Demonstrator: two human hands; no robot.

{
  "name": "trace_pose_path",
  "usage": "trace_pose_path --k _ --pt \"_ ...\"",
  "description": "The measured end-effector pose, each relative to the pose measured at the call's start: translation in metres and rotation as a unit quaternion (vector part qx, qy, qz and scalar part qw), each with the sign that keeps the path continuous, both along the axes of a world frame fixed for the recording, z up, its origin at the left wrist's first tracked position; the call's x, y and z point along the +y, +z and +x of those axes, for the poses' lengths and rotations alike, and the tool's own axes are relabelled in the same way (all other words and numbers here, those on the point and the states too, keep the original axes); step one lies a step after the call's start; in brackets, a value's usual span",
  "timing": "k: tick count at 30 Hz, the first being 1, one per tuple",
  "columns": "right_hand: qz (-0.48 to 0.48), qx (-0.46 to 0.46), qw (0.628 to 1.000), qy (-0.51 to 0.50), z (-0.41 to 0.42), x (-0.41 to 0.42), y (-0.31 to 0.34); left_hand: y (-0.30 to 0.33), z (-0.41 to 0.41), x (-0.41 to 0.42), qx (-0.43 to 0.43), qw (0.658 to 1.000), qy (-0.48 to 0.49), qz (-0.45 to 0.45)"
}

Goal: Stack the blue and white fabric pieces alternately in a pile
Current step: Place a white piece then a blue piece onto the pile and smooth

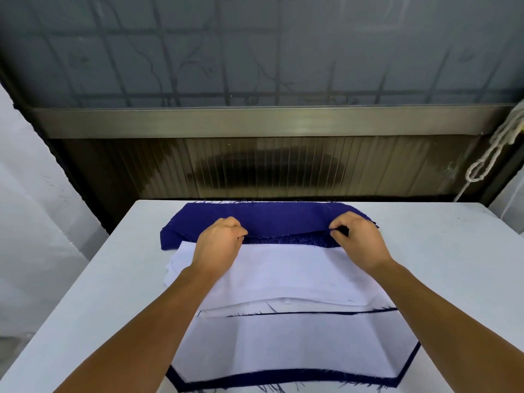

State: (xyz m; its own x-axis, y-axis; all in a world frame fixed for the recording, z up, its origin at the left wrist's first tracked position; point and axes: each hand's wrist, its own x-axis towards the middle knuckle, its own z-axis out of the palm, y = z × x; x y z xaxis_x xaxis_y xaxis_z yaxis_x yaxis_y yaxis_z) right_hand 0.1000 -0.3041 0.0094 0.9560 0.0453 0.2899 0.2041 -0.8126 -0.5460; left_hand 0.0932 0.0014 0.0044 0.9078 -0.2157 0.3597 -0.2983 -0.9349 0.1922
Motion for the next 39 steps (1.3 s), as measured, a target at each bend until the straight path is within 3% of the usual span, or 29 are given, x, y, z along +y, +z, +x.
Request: trace_pose_path --k 7,15,20,25,28,30,35,39 --pt "0.015 -0.004 1.000 0.012 -0.004 0.001 0.004 0.007 0.003 0.002 0.012 0.997 0.056 -0.060" --pt "0.019 0.012 1.000 -0.002 -0.004 -0.001 0.007 0.003 0.008 0.016 0.077 0.996 0.009 -0.049" --pt "-0.039 -0.056 0.998 -0.013 -0.026 0.004 0.017 0.021 -0.006 0.010 0.013 0.999 0.049 0.001" --pt "-0.018 -0.033 0.999 -0.003 -0.078 -0.006 0.028 0.042 -0.054 0.018 -0.008 0.999 0.019 0.024" --pt "-0.010 0.028 0.999 0.017 -0.115 -0.018 0.034 0.050 -0.090 0.026 0.043 0.998 -0.012 0.048" --pt "-0.011 0.087 0.995 0.044 -0.132 -0.026 0.038 0.054 -0.107 0.035 0.121 0.990 -0.049 0.046" --pt "-0.008 0.241 0.967 0.082 -0.140 -0.035 0.048 0.064 -0.117 0.048 0.317 0.941 -0.118 -0.016" --pt "-0.056 0.261 0.960 0.082 -0.134 -0.029 0.045 0.061 -0.118 0.049 0.348 0.929 -0.122 -0.015"
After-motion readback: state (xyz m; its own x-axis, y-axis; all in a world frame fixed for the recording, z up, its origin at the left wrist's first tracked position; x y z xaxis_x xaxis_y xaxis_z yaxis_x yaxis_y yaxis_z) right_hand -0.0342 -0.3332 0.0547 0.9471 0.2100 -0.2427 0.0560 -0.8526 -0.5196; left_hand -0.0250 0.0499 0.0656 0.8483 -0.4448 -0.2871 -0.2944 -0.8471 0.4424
